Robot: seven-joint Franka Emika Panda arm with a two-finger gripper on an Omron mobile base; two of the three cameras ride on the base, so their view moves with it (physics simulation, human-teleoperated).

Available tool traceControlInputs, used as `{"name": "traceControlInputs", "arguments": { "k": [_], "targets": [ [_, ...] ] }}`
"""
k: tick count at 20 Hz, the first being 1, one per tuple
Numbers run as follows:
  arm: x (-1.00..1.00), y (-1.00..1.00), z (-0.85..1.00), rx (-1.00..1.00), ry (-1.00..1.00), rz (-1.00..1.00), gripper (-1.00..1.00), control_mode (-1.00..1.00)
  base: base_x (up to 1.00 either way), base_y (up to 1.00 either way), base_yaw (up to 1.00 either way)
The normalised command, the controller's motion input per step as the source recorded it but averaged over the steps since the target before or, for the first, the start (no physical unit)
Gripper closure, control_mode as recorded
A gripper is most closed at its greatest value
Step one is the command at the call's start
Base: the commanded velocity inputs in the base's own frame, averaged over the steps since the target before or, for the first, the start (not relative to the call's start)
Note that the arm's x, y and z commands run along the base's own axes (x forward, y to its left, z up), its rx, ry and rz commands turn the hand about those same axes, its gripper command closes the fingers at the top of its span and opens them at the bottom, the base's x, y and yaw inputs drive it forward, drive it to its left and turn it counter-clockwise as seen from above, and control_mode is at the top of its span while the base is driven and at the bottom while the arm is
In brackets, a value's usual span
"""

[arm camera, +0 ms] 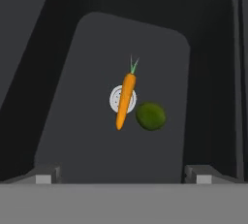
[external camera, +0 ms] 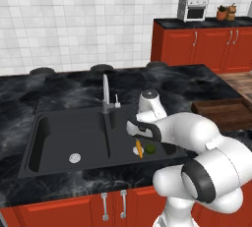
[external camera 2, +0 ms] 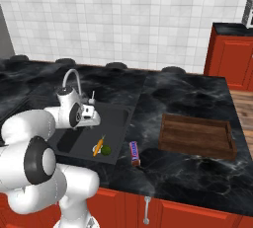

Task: Pick up all produce items and place them in the sink. Turn on the sink faucet to wash them. Then turn the sink off and put them in the tray.

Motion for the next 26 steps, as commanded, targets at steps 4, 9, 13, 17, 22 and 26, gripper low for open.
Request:
{"name": "traceControlInputs", "arguments": {
  "k": [4, 9, 13, 17, 22, 26],
  "targets": [
    [0.0, -0.09, -0.4, 0.02, 0.07, -0.03, -1.0, -1.0, 0.0, 0.0, 0.0],
    [0.01, -0.08, -0.41, 0.04, 0.08, -0.03, -1.0, -1.0, 0.0, 0.0, 0.0],
    [0.03, -0.08, -0.46, 0.02, 0.07, -0.03, -1.0, -1.0, 0.0, 0.0, 0.0],
    [0.02, -0.1, -0.43, 0.0, 0.01, -0.03, -1.0, -1.0, 0.0, 0.0, 0.0],
    [0.01, -0.12, -0.27, 0.0, 0.0, -0.03, -1.0, -1.0, 0.0, 0.0, 0.0],
    [0.04, -0.13, -0.09, 0.0, 0.0, 0.0, -1.0, -1.0, 0.0, 0.0, 0.0]
  ]
}}
